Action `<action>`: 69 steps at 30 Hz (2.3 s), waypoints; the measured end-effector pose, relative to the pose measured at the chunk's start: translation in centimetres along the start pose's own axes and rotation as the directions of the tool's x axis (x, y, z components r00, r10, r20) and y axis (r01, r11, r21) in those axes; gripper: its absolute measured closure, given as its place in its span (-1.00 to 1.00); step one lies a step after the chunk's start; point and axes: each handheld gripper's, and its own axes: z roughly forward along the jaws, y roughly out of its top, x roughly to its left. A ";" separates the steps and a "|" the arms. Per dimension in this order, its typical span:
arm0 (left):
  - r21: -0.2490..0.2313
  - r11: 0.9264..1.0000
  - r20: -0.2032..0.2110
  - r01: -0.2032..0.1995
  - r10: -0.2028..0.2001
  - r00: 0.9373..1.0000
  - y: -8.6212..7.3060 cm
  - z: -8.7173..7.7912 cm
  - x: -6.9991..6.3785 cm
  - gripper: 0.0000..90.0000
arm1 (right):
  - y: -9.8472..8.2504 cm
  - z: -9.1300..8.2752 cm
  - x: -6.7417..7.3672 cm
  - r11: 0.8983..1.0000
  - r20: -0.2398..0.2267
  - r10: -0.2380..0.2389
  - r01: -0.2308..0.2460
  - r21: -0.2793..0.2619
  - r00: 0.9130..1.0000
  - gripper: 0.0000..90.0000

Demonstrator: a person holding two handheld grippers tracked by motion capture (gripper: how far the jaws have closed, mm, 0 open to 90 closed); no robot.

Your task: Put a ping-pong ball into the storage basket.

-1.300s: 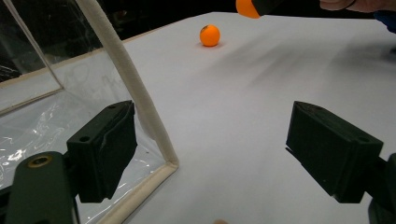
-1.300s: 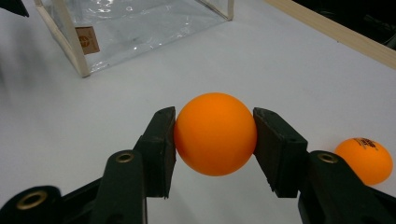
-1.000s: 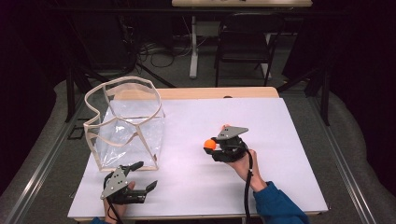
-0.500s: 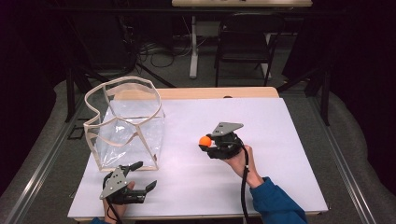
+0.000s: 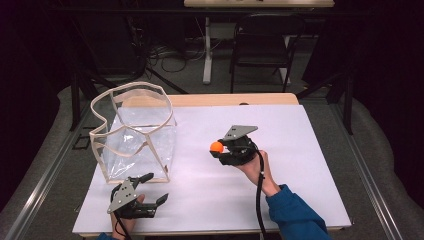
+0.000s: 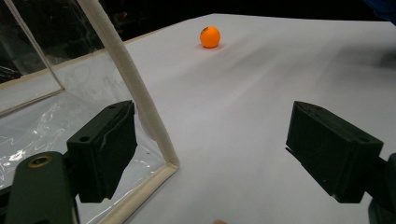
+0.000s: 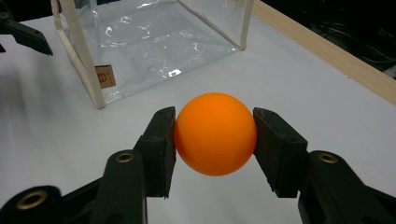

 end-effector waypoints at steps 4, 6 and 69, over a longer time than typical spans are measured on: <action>-0.001 1.000 0.004 -0.001 0.001 1.000 0.0 0.0 0.0 -0.64 | 0.6 0.1 0.0 1.000 0.000 -0.008 0.008 0.002 1.000 0.13; 0.003 1.000 0.008 -0.003 0.003 1.000 0.0 0.0 0.0 -0.64 | 0.8 0.0 -0.1 1.000 0.000 -0.009 0.009 -0.003 1.000 0.13; 0.001 1.000 0.010 -0.009 0.009 1.000 0.1 -0.1 -0.1 -0.64 | 7.6 -0.3 -0.9 0.997 -0.016 -0.079 0.079 -0.012 0.997 0.14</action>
